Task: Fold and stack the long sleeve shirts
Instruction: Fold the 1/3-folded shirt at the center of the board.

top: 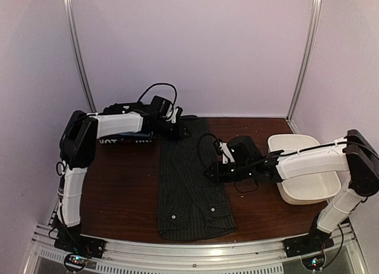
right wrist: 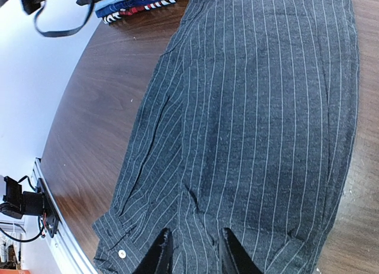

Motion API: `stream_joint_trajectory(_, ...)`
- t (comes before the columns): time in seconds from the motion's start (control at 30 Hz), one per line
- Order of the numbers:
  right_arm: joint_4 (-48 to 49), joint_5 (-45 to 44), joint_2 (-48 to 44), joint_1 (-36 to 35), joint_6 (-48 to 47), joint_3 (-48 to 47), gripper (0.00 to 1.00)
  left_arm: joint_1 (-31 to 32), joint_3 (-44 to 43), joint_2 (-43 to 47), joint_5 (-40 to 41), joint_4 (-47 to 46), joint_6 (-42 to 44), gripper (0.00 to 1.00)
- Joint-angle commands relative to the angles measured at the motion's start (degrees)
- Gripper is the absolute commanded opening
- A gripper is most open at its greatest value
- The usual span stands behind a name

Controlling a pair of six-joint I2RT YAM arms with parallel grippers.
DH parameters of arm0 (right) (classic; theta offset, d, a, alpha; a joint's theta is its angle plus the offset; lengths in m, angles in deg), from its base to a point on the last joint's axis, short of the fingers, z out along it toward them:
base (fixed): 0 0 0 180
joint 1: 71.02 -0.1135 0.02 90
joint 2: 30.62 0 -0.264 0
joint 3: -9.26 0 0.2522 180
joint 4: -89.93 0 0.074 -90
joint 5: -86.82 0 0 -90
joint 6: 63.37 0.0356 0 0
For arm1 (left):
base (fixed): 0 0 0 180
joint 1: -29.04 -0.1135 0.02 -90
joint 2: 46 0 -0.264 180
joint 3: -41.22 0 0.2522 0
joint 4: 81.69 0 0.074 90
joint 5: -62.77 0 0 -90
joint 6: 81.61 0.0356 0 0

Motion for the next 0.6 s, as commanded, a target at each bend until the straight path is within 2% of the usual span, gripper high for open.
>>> stream_joint_trajectory(0.0, 0.7, 0.2, 2.7, 0.6, -1.2, -3.7, 0.29, -3.9, -9.5, -10.2, -4.4, -1.9, 0.7, 0.37)
stream_joint_trajectory(0.07, 0.3, 0.2, 3.3, 1.1, -1.7, -4.4, 0.29, -5.2, -16.3, -16.4, -7.5, -1.0, 0.8, 0.36)
stream_joint_trajectory(0.23, -1.3, 0.4, 3.9, 2.9, -2.6, -4.8, 0.29, -7.8, -32.4, -29.1, -9.3, 3.8, -0.1, 0.33)
stream_joint_trajectory(0.43, -1.5, 1.6, 3.3, 5.5, -3.6, -5.0, 0.29, -9.5, -32.7, -28.9, -9.8, 2.4, -0.9, 0.32)
stream_joint_trajectory(0.57, -1.6, 2.7, 5.6, 6.8, -4.9, -9.5, 0.29, -9.6, -32.6, -23.7, -10.4, 3.4, 0.7, 0.33)
